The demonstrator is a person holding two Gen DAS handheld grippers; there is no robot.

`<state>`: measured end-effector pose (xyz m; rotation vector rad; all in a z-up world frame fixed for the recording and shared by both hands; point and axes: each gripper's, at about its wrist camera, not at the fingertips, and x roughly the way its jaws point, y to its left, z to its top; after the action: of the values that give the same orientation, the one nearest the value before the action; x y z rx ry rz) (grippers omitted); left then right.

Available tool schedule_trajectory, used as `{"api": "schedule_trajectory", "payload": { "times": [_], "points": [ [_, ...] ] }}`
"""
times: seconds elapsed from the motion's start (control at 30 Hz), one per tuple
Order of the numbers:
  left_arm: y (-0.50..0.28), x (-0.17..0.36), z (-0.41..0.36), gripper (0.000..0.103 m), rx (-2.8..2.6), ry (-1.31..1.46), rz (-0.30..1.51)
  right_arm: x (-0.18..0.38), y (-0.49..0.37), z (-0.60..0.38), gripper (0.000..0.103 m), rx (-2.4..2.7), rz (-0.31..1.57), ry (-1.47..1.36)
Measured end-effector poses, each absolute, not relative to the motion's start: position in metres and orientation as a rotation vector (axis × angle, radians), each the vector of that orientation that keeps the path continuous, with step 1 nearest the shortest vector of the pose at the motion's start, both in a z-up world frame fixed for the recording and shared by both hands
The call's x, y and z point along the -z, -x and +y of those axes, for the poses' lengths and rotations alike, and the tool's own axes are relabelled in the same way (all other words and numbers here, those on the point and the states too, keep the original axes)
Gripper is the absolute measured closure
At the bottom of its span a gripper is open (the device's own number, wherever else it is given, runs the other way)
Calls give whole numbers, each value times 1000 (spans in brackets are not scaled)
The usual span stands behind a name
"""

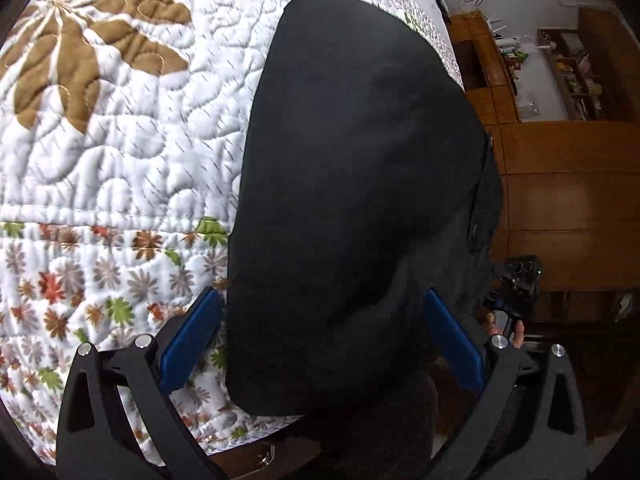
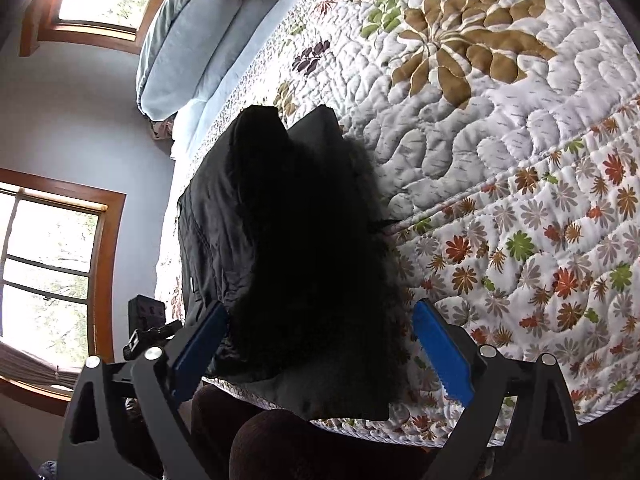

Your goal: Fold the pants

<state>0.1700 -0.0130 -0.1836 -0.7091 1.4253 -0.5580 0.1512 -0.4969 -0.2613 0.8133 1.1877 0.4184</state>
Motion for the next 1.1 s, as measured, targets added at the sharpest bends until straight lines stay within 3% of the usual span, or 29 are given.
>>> {"api": "schedule_trajectory", "payload": {
  "times": [0.93,0.97,1.03,1.1],
  "points": [
    [-158,163,-64,3,538,516,1436,290,-177,-484,4,-548,1234,-821],
    [-157,163,-61,3,538,515,1434,290,-177,-483,6,-561,1227,-815],
    [-157,163,-58,3,534,520,1433,290,-177,-481,24,-588,1212,-845],
    [-157,166,-51,3,533,533,1434,291,-177,-477,32,-577,1208,-837]
  ]
}}
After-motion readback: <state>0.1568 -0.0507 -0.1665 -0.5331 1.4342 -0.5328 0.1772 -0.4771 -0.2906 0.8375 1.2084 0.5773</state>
